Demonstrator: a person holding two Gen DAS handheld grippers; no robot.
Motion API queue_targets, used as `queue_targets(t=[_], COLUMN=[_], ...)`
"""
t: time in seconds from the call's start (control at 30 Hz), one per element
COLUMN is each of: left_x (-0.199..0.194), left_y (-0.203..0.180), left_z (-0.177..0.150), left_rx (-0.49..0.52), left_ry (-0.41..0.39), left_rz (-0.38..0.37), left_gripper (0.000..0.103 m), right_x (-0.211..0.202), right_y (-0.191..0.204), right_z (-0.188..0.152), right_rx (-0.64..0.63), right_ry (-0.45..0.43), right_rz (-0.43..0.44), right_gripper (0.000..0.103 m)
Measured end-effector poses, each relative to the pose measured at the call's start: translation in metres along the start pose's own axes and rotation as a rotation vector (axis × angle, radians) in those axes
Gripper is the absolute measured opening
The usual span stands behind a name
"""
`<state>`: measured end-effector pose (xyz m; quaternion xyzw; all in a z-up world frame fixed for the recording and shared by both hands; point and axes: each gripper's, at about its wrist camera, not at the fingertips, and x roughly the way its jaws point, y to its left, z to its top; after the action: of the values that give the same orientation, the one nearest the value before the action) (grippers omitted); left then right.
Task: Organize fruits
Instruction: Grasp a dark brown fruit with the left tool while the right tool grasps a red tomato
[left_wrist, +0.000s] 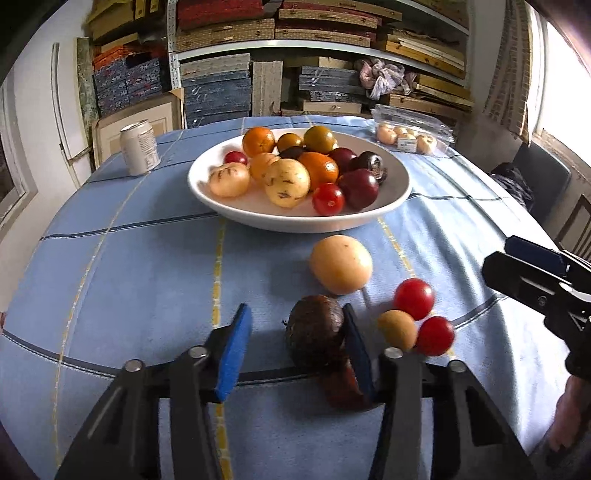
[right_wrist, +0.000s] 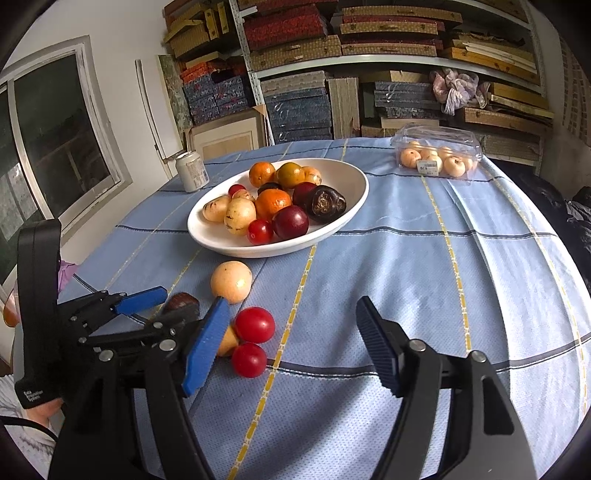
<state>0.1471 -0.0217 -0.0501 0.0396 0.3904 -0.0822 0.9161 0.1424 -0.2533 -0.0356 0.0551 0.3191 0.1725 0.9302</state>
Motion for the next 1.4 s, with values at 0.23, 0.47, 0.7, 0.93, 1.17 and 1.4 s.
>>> queue_targets(t=[0.23,0.47,0.7,0.93,1.17,1.4], left_x=[0.003,-0.001,-0.005,-0.005,-0.006,-0.007], left_y=[0.014,0.017,0.012,0.012,0.010,0.010], left_z=[-0.003,-0.006,-0.007,-0.007,-0.006,-0.006], left_rx=[-0.047,-0.059,-0.042,-0.041,-0.032,-0.028], left_ry=[0.028,0.024,0.014,0.013,0.003,0.000], left_rz=[0.007,-0.003,0.007,0.006,0.009,0.009], left_gripper=[0.039,0.038,0.037,0.036,0.032,0.032], right_x=[0.014,0.026,0.045,0.059,0.067,0.069], right_y=[0.006,0.014,0.018,0.022,0.013,0.021], right_z=[-0.006,-0.011,-0.004,0.001,0.003,0.002], right_rx=[-0.029,-0.060,-0.048,-0.031,0.045,0.035], right_ry=[0.054,0.087,0.131,0.168,0.198,0.214], right_rz=[-0.008,-0.010,0.018,0.058,0.119,0.166], right_gripper=[0.069,0.069,0.069,0.054,0.054,0.049])
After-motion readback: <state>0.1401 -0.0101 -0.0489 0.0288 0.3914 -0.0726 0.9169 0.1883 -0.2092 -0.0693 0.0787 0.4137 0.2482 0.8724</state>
